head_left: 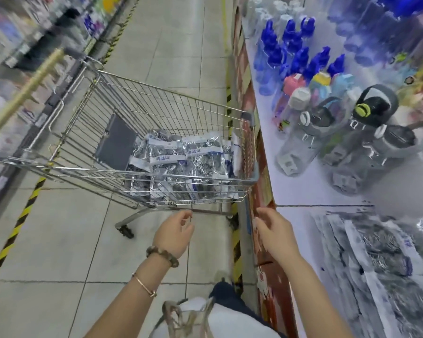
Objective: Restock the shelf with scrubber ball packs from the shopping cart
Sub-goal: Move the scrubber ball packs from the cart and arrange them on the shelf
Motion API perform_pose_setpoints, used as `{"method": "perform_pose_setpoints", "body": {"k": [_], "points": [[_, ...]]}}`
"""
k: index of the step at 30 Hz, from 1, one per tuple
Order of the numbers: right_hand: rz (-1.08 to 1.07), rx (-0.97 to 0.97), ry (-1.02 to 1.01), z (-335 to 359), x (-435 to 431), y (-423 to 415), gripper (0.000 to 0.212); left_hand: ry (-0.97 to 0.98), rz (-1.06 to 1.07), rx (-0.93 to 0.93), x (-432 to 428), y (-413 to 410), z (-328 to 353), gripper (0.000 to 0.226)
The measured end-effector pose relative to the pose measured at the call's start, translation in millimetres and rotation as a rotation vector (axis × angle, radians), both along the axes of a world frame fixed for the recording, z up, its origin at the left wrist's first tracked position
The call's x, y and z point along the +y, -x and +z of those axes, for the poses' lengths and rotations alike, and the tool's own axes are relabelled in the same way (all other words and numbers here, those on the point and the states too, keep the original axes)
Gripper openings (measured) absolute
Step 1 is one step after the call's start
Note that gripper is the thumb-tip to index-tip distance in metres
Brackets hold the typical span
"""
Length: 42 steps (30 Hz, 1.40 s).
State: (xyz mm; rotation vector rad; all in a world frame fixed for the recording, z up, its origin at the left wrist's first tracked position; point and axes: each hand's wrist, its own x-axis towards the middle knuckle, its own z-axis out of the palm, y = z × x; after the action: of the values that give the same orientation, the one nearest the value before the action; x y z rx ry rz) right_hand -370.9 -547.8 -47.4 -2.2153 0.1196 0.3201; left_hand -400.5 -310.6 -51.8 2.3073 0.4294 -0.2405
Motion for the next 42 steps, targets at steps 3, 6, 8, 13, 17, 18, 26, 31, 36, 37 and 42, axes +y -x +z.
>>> {"method": "perform_pose_setpoints", "body": {"k": [3,6,8,13,17,18,26,31,36,37,42], "points": [[0.024,0.016,0.025,-3,8,-45,0.031,0.019,0.028,-0.003,9,-39,5,0.03],[0.037,0.045,0.022,-10,23,-80,0.032,0.025,0.057,-0.003,24,-69,7,0.032],[0.057,0.067,0.029,-16,39,-104,0.034,0.033,0.074,-0.003,40,-91,5,0.033],[0.1,0.082,0.06,-26,92,-175,0.035,0.04,0.072,-0.014,91,-163,-7,0.03],[0.06,0.095,0.047,-26,138,-232,0.033,0.068,0.02,0.027,131,-235,-12,0.032],[0.063,0.113,0.048,-27,149,-245,0.034,0.06,0.014,0.048,141,-251,-17,0.033],[0.149,0.319,0.191,-75,191,-315,0.037,0.01,0.032,0.352,205,-317,-99,0.038],[0.144,0.46,0.245,-120,192,-341,0.038,-0.018,0.104,0.559,216,-315,-165,0.044],[0.048,0.603,0.303,-171,183,-364,0.039,0.08,0.358,0.74,220,-313,-209,0.07],[0.023,0.626,0.322,-183,181,-368,0.039,0.092,0.414,0.782,222,-311,-219,0.07],[-0.076,0.703,0.386,-229,173,-378,0.048,0.165,0.57,0.845,224,-307,-254,0.065]]}}
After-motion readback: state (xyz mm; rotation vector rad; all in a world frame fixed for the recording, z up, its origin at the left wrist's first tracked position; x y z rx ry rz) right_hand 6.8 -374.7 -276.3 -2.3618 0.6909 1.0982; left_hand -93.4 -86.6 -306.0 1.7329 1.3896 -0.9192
